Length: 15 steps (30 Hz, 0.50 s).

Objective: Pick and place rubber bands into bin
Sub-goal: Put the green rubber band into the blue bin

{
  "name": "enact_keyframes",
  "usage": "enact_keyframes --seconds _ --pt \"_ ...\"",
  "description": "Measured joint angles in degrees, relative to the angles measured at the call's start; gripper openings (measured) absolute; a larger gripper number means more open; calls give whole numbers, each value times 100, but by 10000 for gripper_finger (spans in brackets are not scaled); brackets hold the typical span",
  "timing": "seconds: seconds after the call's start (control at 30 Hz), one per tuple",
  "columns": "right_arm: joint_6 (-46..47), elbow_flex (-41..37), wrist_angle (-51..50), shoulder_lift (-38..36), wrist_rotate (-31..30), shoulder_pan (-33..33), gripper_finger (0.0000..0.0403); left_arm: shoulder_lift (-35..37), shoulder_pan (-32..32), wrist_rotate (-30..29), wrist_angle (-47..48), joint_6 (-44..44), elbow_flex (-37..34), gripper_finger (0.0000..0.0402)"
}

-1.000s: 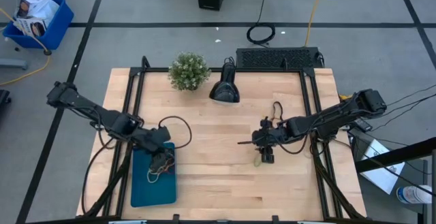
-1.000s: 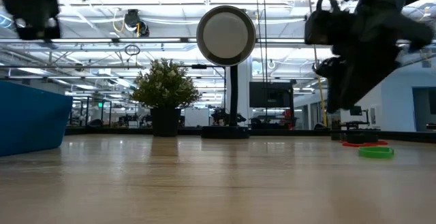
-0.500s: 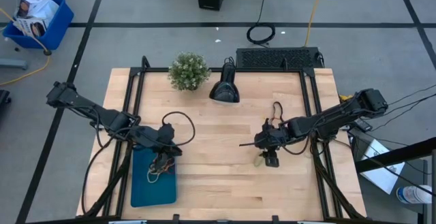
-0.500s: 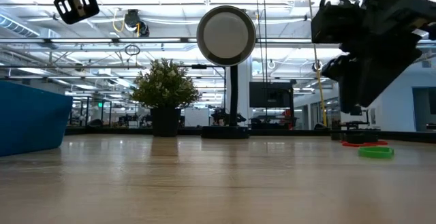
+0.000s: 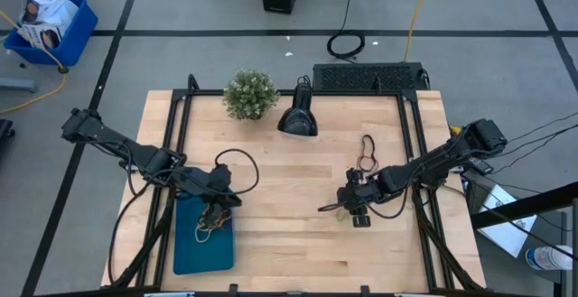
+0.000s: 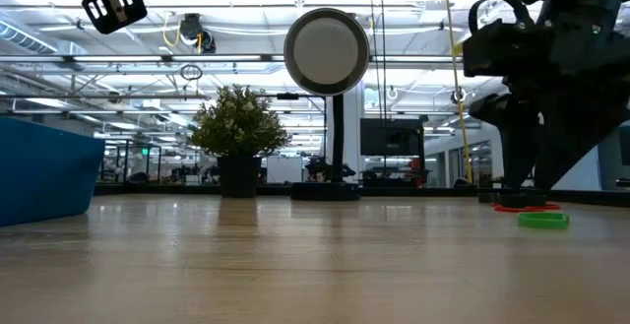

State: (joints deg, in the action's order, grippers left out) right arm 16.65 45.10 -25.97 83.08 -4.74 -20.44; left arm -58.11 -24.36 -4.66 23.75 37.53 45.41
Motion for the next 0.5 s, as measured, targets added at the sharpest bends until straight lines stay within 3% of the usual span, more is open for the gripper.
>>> enact_keyframes --seconds 0.5 --pt "87 0 44 495 -262 -68 126 0 0 -1 2 -32 0 35"
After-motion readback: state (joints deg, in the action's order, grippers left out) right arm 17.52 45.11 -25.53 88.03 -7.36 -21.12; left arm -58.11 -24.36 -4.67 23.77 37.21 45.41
